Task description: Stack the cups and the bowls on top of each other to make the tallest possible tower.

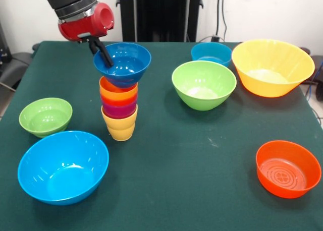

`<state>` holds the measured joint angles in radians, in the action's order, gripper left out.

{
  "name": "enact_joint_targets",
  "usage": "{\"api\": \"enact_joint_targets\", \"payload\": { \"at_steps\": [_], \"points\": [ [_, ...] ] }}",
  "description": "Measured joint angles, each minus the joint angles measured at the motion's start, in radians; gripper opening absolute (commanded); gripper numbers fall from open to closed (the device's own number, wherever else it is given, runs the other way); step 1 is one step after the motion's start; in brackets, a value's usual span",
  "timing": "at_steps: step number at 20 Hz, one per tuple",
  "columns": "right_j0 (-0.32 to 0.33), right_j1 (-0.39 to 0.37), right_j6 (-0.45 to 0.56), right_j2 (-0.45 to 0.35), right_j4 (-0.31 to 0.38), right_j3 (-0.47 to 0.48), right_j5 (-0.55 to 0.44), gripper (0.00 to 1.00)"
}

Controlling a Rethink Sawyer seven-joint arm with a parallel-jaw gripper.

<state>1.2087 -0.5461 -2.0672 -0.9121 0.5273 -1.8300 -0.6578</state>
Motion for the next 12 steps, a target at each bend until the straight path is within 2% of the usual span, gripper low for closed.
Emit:
{"api": "enact_joint_targets", "payload": {
  "at_steps": [12],
  "points": [
    [0.005, 0.023, 0.000, -0.020, 0.030, 0.000, 0.000, 0.00]
  ]
}}
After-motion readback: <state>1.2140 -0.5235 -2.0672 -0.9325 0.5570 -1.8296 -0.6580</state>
